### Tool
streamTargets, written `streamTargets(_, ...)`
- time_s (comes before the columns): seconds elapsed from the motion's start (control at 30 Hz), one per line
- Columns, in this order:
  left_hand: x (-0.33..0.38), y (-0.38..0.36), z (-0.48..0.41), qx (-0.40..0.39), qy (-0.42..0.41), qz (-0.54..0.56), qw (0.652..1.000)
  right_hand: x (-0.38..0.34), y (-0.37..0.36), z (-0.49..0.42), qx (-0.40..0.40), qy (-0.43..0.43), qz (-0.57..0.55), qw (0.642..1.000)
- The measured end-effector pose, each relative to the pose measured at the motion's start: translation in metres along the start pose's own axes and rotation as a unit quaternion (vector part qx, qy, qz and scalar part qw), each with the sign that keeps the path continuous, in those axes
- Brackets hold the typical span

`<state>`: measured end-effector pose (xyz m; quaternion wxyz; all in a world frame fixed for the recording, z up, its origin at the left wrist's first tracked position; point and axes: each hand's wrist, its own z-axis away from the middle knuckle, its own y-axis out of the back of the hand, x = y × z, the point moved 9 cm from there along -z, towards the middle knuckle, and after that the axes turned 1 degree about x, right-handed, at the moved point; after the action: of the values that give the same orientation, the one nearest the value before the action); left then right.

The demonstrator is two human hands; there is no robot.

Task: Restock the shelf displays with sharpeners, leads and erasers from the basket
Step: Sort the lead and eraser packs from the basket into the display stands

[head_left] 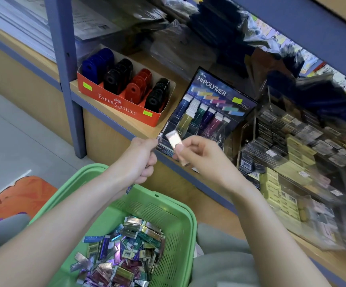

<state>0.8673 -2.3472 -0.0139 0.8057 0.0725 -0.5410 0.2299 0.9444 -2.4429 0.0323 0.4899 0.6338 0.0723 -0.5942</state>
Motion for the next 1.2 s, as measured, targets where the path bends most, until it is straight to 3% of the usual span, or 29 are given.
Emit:
streamTargets(0.2, 0.004, 0.005, 0.007, 0.022, -0.050, -0.019, 0.998, 0.008, 0.048, -0.001, 0.120, -0.011, -0.185, 0.975)
streamTargets(0.47, 0.005, 0.005, 0.009, 0.018, -0.062, -0.026, 0.998, 0.028, 0.116, 0.000, 0.306, 0.011, -0.104, 0.946)
streamTargets(0.6, 0.004, 0.004, 0.008, 0.024, -0.045, -0.021, 0.998, 0.027, 0.118, -0.004, 0.306, 0.025, -0.087, 0.948)
streamTargets(0.8, 0.001, 0.007, 0.002, 0.037, -0.034, 0.009, 0.999, -0.015, 0.082, -0.015, 0.248, 0.118, -0.104, 0.956)
streamTargets(0.93, -0.001, 0.006, 0.001, 0.033, -0.033, 0.006, 0.999, -0.015, 0.069, -0.027, 0.246, 0.115, -0.098, 0.957)
streamTargets(1.2, -0.001, 0.007, 0.001, 0.033, -0.029, 0.004, 0.999, -0.023, 0.056, -0.033, 0.261, 0.142, 0.046, 0.954)
